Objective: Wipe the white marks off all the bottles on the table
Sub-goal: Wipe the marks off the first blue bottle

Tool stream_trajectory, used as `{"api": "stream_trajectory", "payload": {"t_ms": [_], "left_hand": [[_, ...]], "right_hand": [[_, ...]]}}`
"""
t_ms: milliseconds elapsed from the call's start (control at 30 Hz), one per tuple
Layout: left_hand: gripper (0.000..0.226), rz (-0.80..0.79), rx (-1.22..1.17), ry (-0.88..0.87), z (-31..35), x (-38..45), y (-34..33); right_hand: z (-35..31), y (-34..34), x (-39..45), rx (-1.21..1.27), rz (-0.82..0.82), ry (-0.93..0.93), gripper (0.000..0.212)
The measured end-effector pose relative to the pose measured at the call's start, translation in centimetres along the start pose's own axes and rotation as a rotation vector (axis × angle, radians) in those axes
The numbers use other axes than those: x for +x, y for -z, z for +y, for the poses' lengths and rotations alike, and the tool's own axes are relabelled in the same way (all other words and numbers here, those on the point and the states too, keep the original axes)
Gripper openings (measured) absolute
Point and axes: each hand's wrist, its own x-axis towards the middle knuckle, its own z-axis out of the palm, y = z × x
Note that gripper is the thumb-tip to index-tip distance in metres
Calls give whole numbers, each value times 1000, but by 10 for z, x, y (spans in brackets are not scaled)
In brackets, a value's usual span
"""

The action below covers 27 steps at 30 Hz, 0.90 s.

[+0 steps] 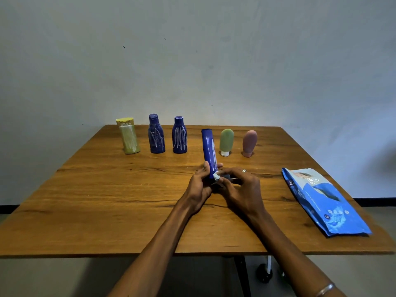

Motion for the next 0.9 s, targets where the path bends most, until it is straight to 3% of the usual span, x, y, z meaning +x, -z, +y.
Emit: {"api": "stream_trajectory", "payload": {"t_ms": [367, 900], "left_hand": [[48, 44, -123, 38, -2, 3, -2], [34, 91, -86, 19, 0, 2, -4]], "right_hand": [[5, 0, -2, -186, 53, -23, 21], [-2, 2, 0, 48, 34, -168, 20]]}}
